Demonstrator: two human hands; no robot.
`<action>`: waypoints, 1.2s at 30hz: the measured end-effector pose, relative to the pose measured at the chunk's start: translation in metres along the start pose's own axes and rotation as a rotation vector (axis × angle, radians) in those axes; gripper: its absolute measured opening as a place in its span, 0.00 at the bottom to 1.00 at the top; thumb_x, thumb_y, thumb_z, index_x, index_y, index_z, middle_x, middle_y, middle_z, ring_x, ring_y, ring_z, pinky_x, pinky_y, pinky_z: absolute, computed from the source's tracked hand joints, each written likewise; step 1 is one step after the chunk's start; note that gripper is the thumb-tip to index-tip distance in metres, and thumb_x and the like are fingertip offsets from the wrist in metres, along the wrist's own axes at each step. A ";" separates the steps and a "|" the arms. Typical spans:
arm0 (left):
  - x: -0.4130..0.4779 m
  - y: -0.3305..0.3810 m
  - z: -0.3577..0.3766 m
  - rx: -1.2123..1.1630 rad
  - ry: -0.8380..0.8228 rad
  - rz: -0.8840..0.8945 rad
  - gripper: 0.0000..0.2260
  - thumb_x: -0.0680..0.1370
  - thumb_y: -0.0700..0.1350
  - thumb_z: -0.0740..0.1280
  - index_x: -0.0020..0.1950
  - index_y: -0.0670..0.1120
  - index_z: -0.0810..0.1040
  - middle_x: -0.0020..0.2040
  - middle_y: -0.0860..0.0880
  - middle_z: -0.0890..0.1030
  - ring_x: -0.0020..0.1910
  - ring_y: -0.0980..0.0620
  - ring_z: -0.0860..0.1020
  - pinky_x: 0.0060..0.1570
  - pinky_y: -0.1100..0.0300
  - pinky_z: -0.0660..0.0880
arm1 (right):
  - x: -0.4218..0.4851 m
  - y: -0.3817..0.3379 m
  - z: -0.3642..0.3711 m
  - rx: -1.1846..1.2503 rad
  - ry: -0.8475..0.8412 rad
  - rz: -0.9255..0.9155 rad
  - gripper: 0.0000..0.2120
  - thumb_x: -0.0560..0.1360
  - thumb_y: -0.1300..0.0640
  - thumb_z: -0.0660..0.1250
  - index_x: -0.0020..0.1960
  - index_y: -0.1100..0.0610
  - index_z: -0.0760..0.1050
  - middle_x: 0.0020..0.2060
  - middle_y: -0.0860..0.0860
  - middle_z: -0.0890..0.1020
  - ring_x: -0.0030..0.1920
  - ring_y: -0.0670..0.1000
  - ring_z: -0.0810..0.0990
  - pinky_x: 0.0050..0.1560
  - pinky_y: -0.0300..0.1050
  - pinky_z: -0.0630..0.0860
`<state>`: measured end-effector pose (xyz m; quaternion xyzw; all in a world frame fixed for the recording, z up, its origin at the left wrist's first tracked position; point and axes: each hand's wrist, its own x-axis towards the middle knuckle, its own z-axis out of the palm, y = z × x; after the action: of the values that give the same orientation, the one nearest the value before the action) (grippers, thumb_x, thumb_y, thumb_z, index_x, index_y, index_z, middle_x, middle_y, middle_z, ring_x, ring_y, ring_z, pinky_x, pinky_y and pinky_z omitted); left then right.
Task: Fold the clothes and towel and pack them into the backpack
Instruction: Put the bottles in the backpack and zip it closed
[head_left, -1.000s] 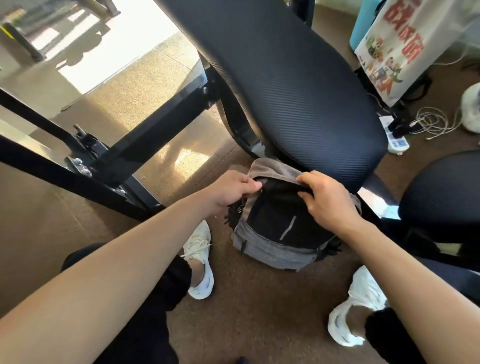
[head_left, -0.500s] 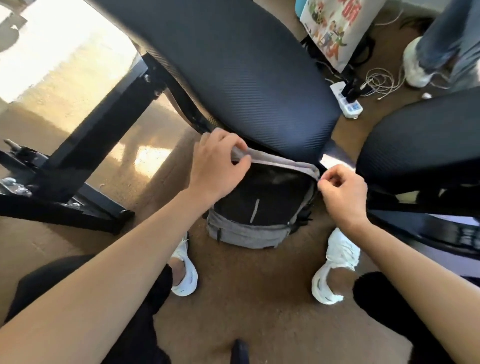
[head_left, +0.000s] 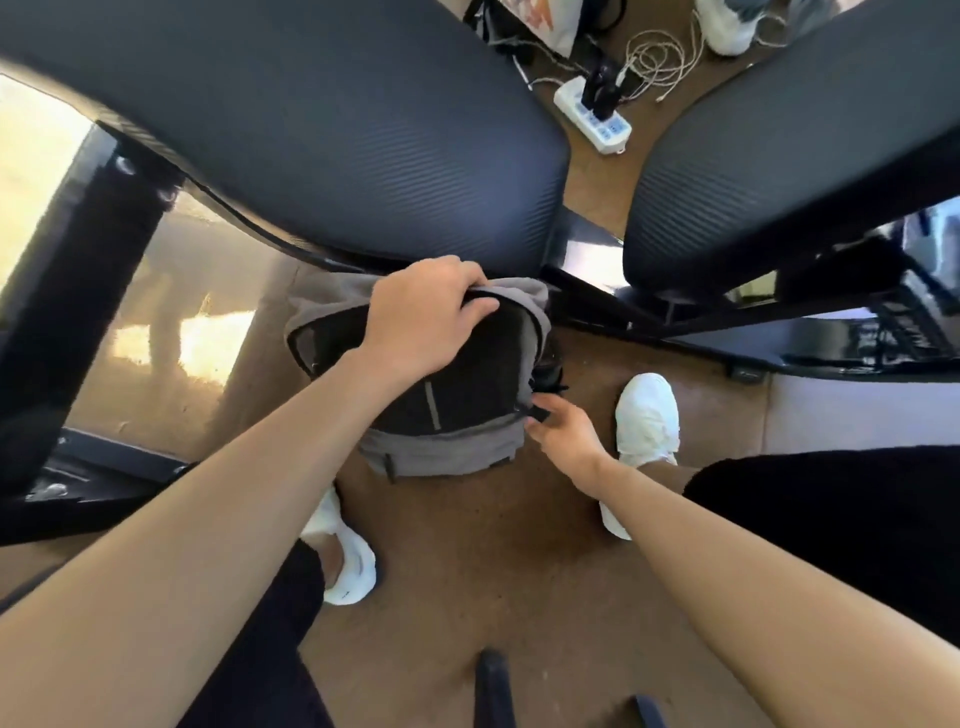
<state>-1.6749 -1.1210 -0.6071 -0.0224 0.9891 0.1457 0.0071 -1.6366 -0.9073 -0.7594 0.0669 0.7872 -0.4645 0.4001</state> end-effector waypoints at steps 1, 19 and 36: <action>0.001 -0.002 0.000 0.005 0.010 -0.015 0.12 0.81 0.58 0.65 0.57 0.53 0.81 0.52 0.52 0.82 0.57 0.47 0.79 0.48 0.50 0.74 | 0.003 0.000 0.004 0.050 0.007 0.006 0.18 0.82 0.57 0.65 0.72 0.52 0.73 0.63 0.48 0.78 0.62 0.53 0.79 0.65 0.49 0.77; 0.001 -0.013 -0.015 -0.018 -0.009 -0.108 0.10 0.81 0.54 0.67 0.57 0.51 0.82 0.54 0.51 0.82 0.54 0.47 0.79 0.46 0.51 0.73 | 0.016 -0.008 0.041 0.364 0.065 0.176 0.06 0.81 0.56 0.68 0.48 0.58 0.77 0.37 0.52 0.78 0.39 0.49 0.75 0.43 0.40 0.74; -0.004 -0.013 -0.021 -0.075 -0.087 -0.059 0.13 0.80 0.46 0.69 0.66 0.51 0.79 0.59 0.50 0.81 0.59 0.47 0.78 0.55 0.50 0.74 | -0.029 -0.148 -0.044 0.498 -0.118 -0.139 0.11 0.83 0.62 0.63 0.43 0.58 0.78 0.31 0.51 0.76 0.33 0.47 0.71 0.41 0.42 0.69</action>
<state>-1.6707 -1.1395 -0.5910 -0.0453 0.9805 0.1834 0.0536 -1.7125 -0.9482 -0.6284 0.0817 0.6268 -0.6733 0.3836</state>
